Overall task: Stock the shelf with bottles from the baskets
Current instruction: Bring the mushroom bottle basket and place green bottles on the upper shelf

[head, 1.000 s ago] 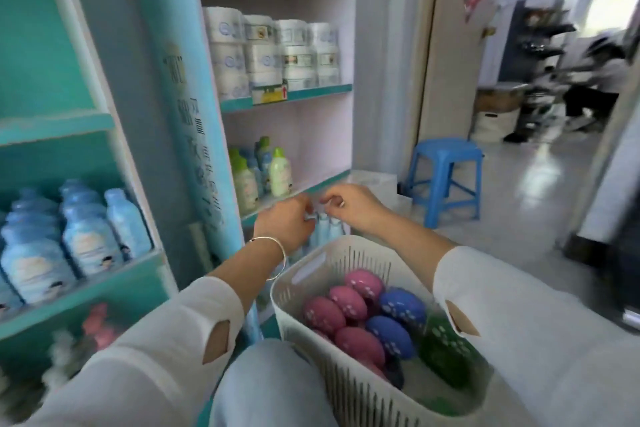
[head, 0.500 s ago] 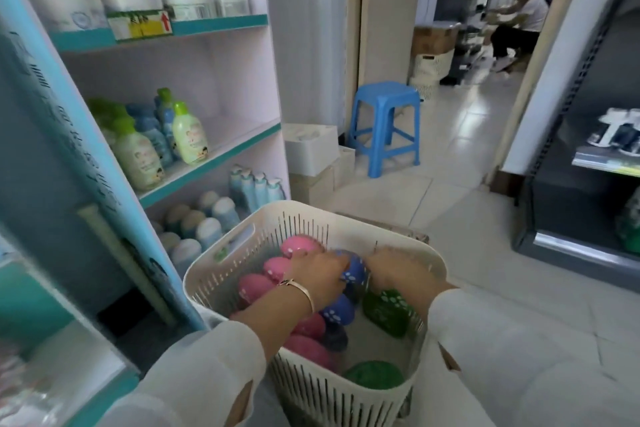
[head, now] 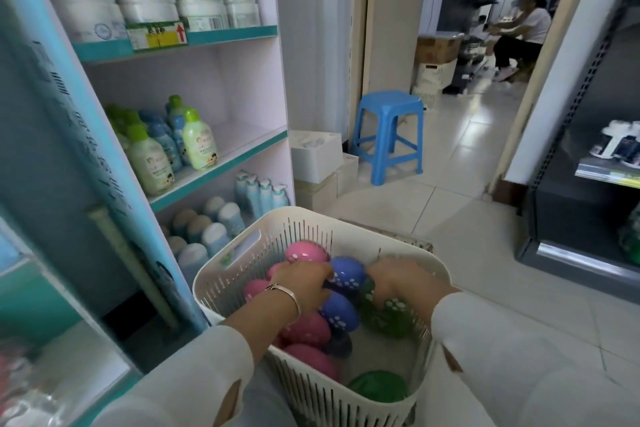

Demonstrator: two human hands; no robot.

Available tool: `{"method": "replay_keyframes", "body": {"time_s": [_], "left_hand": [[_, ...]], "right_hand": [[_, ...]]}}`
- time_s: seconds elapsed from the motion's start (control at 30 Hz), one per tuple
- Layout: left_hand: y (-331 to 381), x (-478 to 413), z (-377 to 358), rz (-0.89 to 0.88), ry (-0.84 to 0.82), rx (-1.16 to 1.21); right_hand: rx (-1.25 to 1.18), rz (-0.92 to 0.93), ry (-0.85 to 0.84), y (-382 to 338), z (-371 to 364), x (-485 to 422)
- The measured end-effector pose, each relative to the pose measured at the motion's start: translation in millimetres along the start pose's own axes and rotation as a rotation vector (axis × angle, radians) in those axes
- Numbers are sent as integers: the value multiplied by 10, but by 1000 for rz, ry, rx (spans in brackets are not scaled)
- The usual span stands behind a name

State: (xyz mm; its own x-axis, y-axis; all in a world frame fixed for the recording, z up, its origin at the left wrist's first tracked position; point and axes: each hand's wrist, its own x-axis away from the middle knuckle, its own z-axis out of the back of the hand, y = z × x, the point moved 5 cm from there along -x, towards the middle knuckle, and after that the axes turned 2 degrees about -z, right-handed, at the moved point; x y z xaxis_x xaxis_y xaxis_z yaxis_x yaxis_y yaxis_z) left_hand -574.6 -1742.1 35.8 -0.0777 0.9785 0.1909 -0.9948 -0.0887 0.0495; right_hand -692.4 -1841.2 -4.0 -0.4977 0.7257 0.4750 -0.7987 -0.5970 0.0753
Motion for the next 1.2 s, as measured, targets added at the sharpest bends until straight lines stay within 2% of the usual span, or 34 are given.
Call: {"method": "replay_keyframes", "body": {"time_s": [0.17,0.3,0.4,0.53,0.6,0.77,0.83,0.97,1.1,1.2], "left_hand": [[-11,73,253,20,27,216],[58,245,503,-24,77,389],[-139,409,601,21,153,499],[-569,557,662,51,278,896],[-722,693,734,115,285,997],[-1144,1046,997,190,469,1176],[-1333,1222,1145,202,571,1229],[-1690,1639,1452,233,781,1298],[-1965,2141,1783,242,998,1220],[-2131,2551,2029,308,1204,1014]], "right_hand": [[-196,82,122,-123,782,279],[-428,252,208,-341,1208,526],[-766,358,169,-457,1388,684],[-1181,486,82,-682,1571,788],[-1293,510,100,-818,1655,793],[-1548,595,168,-1231,1894,811],[-1568,634,155,-1426,1959,820],[-1351,747,55,-2012,2045,938],[-1331,880,99,-2666,2308,1215],[-1412,960,155,-3092,2547,1438]]}}
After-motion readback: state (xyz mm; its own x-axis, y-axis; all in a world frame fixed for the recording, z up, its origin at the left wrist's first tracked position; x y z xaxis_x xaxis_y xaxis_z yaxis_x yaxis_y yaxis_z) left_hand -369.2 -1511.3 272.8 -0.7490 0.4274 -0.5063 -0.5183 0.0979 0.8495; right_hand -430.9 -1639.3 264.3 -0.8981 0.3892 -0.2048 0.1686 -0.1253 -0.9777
